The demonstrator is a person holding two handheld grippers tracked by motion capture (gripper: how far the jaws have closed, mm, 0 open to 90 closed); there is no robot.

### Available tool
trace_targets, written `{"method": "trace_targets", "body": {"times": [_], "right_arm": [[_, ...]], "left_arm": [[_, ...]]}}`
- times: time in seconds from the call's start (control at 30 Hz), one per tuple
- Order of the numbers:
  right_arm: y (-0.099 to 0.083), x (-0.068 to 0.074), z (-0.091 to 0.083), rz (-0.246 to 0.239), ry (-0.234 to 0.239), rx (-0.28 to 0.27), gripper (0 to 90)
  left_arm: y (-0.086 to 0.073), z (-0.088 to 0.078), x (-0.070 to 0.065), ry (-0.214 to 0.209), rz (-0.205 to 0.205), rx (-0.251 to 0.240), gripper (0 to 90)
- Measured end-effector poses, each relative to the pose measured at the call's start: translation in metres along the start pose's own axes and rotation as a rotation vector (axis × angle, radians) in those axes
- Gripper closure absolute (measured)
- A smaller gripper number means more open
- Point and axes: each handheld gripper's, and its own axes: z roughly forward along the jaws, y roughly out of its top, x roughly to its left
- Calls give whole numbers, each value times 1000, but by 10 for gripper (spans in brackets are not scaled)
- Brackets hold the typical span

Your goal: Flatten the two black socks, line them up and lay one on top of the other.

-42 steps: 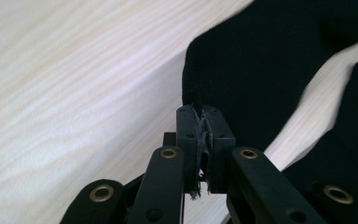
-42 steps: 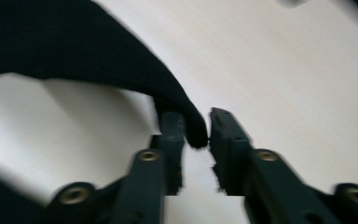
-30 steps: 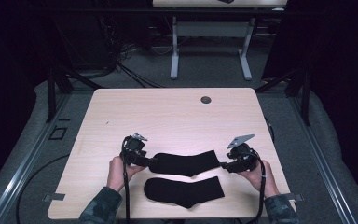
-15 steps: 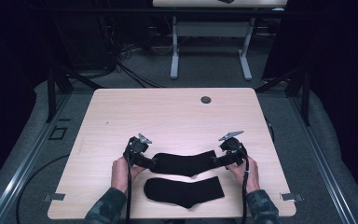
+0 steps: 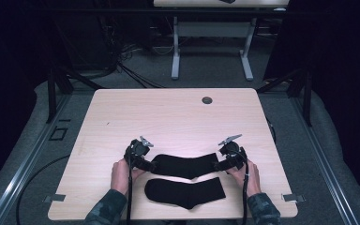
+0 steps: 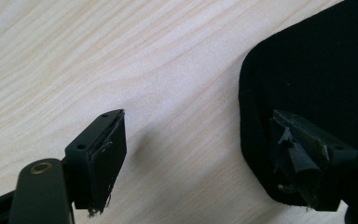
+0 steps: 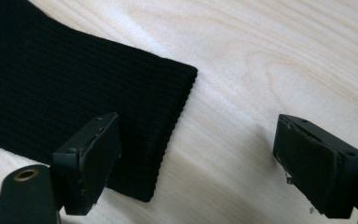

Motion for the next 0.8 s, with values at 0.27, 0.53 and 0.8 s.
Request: {"method": "trace_targets", "body": {"times": [0.27,0.53,0.8], "right_arm": [[-7,7,-2,-4,5,-19,137],[-14,0,-19,61,37,-123,0],[-39,-11,-43,92,10,-173,0]], "left_arm": [[-6,-2,3,0,-4,1,172],[-24,-30,16,-18,-111,-136,1],[-72,-47,37,24,-212,-169,1]]}}
